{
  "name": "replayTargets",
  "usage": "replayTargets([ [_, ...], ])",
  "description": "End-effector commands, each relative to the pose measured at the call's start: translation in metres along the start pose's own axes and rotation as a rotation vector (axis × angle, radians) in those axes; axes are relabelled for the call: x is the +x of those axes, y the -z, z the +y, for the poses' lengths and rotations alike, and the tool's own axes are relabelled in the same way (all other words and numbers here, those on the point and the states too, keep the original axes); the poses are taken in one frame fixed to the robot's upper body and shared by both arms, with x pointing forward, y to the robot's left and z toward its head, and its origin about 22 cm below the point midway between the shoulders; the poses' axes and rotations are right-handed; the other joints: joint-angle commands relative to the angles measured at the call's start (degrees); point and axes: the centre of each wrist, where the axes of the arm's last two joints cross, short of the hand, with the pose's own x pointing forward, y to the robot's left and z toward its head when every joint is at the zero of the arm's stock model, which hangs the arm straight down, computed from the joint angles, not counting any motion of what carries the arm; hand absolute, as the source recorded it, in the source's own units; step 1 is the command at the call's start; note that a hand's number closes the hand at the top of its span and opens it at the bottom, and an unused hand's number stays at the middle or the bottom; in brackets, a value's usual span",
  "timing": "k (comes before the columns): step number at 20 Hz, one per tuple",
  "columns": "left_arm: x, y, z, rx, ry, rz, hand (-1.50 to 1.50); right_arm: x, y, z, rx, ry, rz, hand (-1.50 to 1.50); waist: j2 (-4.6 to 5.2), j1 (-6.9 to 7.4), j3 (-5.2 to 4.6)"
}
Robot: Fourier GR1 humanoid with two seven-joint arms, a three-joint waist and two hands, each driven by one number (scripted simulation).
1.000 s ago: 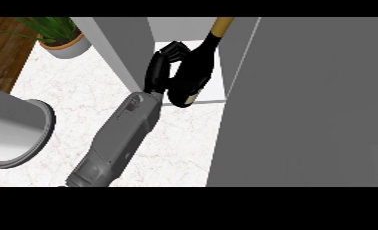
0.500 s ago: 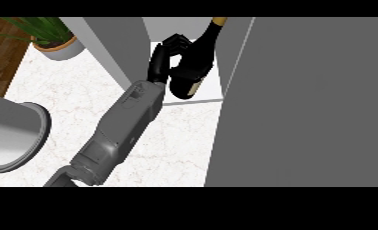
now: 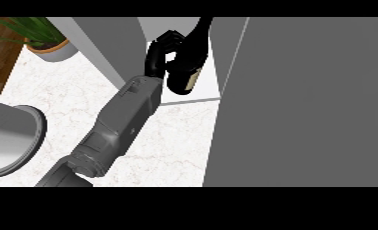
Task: Pick up the wine, place it into the cabinet and close the cabinet
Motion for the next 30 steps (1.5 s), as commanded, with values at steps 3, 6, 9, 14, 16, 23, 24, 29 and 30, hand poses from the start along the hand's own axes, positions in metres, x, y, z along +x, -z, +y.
replayTargets([
  [3,0.002,0.004,0.001,0.05,0.03,-0.032,1.5,0.034,-0.01,-0.001,0.009,0.118,-0.02,-1.5,0.34,-0.29,-0.07],
  [6,0.014,0.015,0.017,0.093,0.07,-0.057,1.5,0.023,-0.011,0.0,0.041,0.104,-0.012,-1.5,0.55,-1.05,0.01],
  [9,0.007,0.013,0.018,0.084,0.122,-0.057,-1.5,0.027,-0.01,0.0,0.05,0.1,-0.042,-1.5,0.55,-0.64,-0.04],
  [14,0.003,0.013,0.03,0.138,0.21,-0.083,-1.5,0.025,-0.014,0.0,0.06,0.111,-0.019,-1.5,0.96,-1.86,-0.04],
  [16,0.018,0.023,0.04,0.163,0.219,-0.09,-1.5,0.027,-0.014,-0.001,0.072,0.102,-0.015,-1.5,0.99,-1.8,-0.1],
  [23,0.029,0.029,0.046,0.161,0.137,-0.126,-1.5,0.021,-0.015,0.001,0.064,0.112,-0.048,-1.5,0.96,-1.82,-0.09],
  [24,0.025,0.025,0.03,0.12,0.127,-0.137,-1.5,0.02,-0.016,0.002,0.08,0.104,-0.041,-1.5,0.91,-1.85,-0.11],
  [29,0.044,0.033,0.021,0.069,-0.011,-0.185,1.5,0.027,-0.017,-0.001,0.055,0.11,-0.044,-1.5,0.73,-1.79,-0.14],
  [30,0.045,0.031,0.011,0.041,-0.046,-0.2,1.5,0.023,-0.017,-0.003,0.048,0.104,-0.041,-1.5,0.45,-0.94,-0.07],
])
